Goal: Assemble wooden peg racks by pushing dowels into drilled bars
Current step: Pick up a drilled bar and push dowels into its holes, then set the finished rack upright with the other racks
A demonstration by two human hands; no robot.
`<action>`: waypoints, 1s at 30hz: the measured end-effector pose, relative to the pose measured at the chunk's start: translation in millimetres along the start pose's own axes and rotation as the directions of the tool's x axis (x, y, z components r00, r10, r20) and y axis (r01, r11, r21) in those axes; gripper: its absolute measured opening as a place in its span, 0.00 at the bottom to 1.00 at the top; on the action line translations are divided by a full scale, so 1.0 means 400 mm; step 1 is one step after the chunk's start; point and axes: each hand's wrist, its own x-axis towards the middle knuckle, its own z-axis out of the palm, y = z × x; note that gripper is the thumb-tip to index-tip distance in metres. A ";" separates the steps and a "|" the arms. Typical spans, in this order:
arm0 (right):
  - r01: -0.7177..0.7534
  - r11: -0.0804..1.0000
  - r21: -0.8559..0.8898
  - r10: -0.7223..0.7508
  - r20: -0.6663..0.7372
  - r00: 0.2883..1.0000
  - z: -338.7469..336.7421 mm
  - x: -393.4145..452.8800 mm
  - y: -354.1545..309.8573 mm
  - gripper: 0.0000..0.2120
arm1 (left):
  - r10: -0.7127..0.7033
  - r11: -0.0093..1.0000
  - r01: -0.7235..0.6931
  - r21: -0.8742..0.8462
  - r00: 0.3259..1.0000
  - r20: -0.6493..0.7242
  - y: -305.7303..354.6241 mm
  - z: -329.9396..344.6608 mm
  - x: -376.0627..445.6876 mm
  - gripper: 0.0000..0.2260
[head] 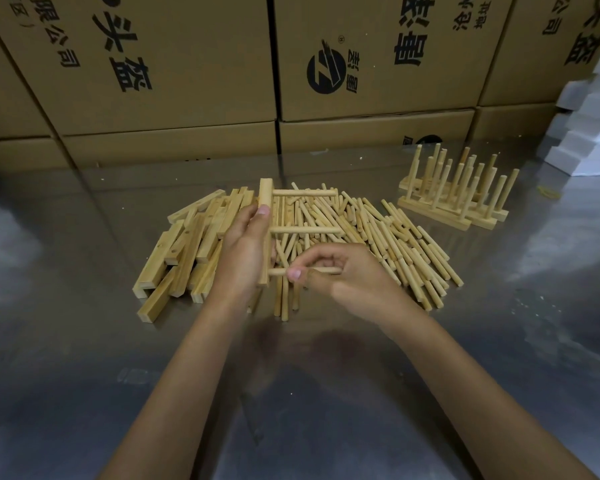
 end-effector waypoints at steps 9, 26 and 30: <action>-0.301 0.919 0.253 0.281 0.112 0.953 0.017 -0.006 0.002 0.17 | -0.030 0.964 0.008 -0.264 0.996 -0.079 -0.011 -0.010 0.019 0.11; -0.170 0.980 0.100 0.196 -0.421 0.886 -0.117 0.021 0.055 0.06 | -0.060 0.962 0.108 -0.252 0.980 0.189 -0.023 0.039 -0.008 0.20; -0.238 0.970 0.054 0.215 -0.653 0.727 -0.235 0.028 0.127 0.11 | -0.071 0.957 0.122 -0.262 0.978 0.197 -0.021 0.035 -0.007 0.17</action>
